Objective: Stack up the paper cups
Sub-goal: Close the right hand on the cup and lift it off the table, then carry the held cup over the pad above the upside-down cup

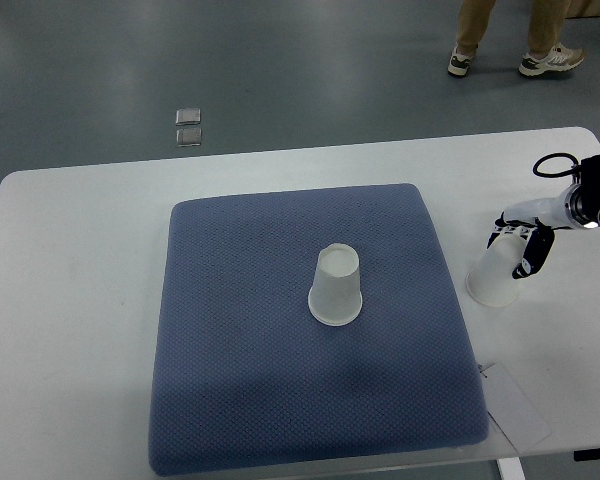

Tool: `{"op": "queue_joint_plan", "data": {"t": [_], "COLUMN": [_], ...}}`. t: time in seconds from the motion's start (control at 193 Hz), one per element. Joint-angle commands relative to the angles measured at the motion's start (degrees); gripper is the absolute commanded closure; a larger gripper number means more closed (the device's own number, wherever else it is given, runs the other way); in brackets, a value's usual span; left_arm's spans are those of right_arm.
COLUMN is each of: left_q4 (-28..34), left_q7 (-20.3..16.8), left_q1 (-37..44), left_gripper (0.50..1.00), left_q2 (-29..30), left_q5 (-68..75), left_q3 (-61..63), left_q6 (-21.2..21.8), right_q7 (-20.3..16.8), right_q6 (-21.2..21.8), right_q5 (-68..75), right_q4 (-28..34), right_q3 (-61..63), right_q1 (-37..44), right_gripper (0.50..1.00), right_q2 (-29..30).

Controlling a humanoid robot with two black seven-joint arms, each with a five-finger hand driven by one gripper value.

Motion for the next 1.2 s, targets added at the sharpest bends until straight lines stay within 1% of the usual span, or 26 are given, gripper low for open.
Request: {"op": "queue_joint_plan", "data": {"t": [0.0, 0.109, 0.372, 0.538, 0.745, 0.833, 0.89, 1.05, 1.195], "left_q4": [0.0, 0.0, 0.0, 0.0, 0.0, 0.0, 0.0, 0.0, 0.0], "left_q7": [0.01, 0.01, 0.01, 0.01, 0.01, 0.01, 0.01, 0.01, 0.01], "left_q1": [0.0, 0.0, 0.0, 0.0, 0.0, 0.0, 0.0, 0.0, 0.0], "left_gripper": [0.5, 0.5, 0.5, 0.5, 0.5, 0.5, 0.5, 0.5, 0.5], "left_q2": [0.0, 0.0, 0.0, 0.0, 0.0, 0.0, 0.0, 0.0, 0.0], "left_q5": [0.03, 0.03, 0.03, 0.03, -0.05, -0.05, 0.03, -0.05, -0.05], "left_q3": [0.0, 0.0, 0.0, 0.0, 0.0, 0.0, 0.0, 0.0, 0.0], "left_q6": [0.0, 0.0, 0.0, 0.0, 0.0, 0.0, 0.0, 0.0, 0.0], "right_q7": [0.02, -0.07, 0.11, 0.11, 0.28, 0.28, 0.28, 0.11, 0.11], "right_q6": [0.07, 0.07, 1.13, 3.32, 4.73, 6.58, 8.59, 12.46, 15.19], "right_q5": [0.0, 0.0, 0.17, 0.44, 1.14, 1.32, 1.49, 2.2, 2.2], "right_q4": [0.02, 0.02, 0.02, 0.1, 1.6, 3.18, 3.71, 3.71, 3.97], "right_q3": [-0.01, -0.01, 0.08, 0.08, 0.26, 1.4, 2.28, 3.42, 3.42], "right_q1": [0.02, 0.1, 1.07, 4.85, 11.09, 14.69, 17.15, 22.78, 25.85], "right_gripper": [0.814, 0.824, 0.824, 0.824, 0.824, 0.824, 0.824, 0.824, 0.824], "right_q2": [0.0, -0.08, -0.7, -1.14, -2.63, -3.86, -4.92, -6.59, -8.08]}}
